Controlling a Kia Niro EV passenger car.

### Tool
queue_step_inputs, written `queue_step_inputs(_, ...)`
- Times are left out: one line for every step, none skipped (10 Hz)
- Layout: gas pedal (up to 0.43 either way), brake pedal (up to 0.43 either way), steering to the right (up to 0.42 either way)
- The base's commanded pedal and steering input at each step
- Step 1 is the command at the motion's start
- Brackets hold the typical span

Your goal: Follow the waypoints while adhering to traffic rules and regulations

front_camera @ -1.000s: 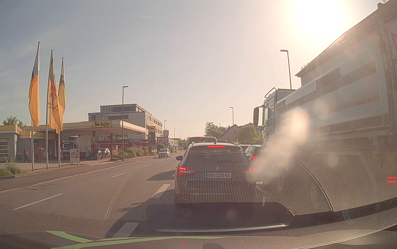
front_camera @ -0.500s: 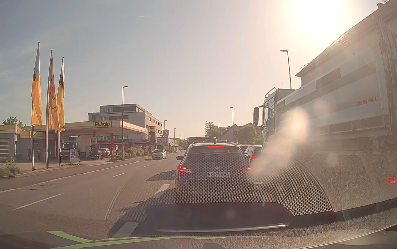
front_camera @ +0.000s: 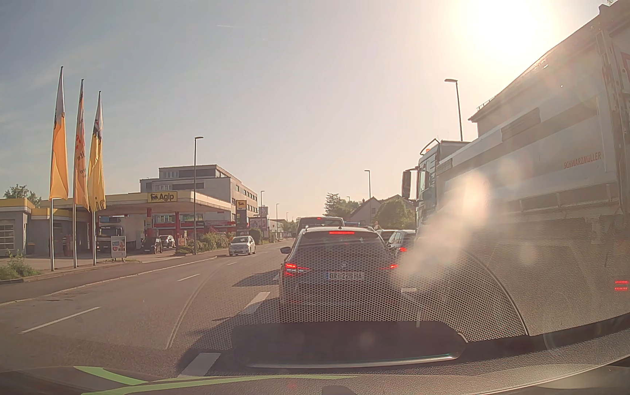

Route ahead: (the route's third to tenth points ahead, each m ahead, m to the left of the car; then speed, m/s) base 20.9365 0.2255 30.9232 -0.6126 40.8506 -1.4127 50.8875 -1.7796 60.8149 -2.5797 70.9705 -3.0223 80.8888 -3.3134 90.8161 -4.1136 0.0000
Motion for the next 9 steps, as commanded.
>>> queue_step_inputs(0.0,0.348,0.0)
queue_step_inputs(0.0,0.348,0.0)
queue_step_inputs(0.0,0.348,0.0)
queue_step_inputs(0.0,0.348,0.0)
queue_step_inputs(0.0,0.341,0.0)
queue_step_inputs(0.0,0.348,0.0)
queue_step_inputs(0.0,0.348,0.0)
queue_step_inputs(0.0,0.348,0.0)
queue_step_inputs(0.0,0.348,0.0)
